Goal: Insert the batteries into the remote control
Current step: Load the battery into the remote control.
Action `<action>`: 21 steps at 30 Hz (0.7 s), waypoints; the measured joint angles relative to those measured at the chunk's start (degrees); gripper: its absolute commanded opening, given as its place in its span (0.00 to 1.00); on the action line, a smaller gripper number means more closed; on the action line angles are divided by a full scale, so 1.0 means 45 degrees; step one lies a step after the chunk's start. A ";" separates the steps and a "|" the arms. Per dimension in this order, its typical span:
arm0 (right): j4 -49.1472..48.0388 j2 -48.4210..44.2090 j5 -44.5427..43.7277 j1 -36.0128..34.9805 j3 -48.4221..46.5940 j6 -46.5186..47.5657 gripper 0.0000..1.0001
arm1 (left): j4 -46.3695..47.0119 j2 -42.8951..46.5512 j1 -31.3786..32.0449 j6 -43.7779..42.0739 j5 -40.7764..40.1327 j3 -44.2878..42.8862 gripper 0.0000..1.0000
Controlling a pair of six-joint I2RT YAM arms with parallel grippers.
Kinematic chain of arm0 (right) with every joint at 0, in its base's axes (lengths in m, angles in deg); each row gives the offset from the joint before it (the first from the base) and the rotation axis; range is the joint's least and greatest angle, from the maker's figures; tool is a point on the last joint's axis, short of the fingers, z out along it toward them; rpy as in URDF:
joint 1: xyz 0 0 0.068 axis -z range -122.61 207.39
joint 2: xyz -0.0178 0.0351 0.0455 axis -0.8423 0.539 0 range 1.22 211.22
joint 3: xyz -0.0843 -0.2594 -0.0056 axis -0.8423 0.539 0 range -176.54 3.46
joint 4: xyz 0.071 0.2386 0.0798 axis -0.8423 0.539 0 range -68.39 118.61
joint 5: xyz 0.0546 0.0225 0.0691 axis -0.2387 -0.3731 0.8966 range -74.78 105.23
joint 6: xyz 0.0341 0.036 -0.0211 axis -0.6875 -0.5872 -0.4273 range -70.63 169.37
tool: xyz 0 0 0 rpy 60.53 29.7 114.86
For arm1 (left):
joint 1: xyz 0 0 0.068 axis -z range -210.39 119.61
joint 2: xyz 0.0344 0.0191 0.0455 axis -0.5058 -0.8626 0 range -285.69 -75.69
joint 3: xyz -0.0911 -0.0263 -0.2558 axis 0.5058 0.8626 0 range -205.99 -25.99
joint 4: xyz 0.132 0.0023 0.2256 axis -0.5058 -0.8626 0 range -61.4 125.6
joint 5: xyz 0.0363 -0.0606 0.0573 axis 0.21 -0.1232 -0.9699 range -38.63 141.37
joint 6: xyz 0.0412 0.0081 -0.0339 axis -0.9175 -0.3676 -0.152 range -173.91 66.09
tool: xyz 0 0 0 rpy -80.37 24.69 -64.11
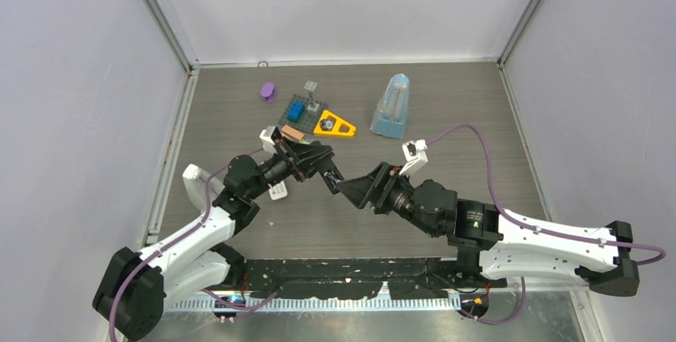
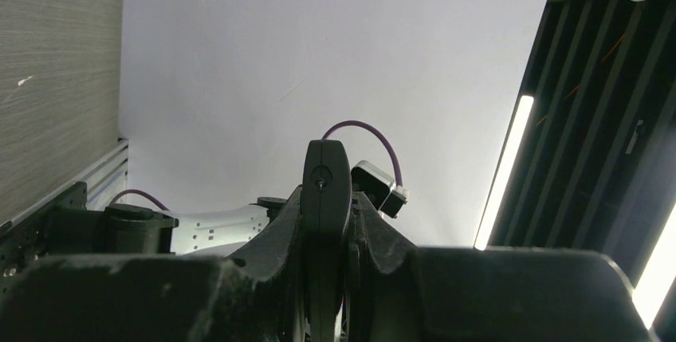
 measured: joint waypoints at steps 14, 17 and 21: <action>0.0175 -0.0034 -0.0087 0.0000 -0.0243 -0.0063 0.84 | -0.1311 0.0976 0.0000 -0.0748 -0.0092 -0.0005 0.00; 0.0510 0.0049 -0.0092 0.0000 -0.0559 0.0078 0.84 | -0.2064 0.1214 0.0000 -0.1520 -0.0102 -0.0087 0.00; 0.1331 0.0661 -0.0087 0.0000 -0.1647 0.0491 0.83 | -0.3779 0.1535 0.0000 -0.3249 -0.0107 -0.0690 0.00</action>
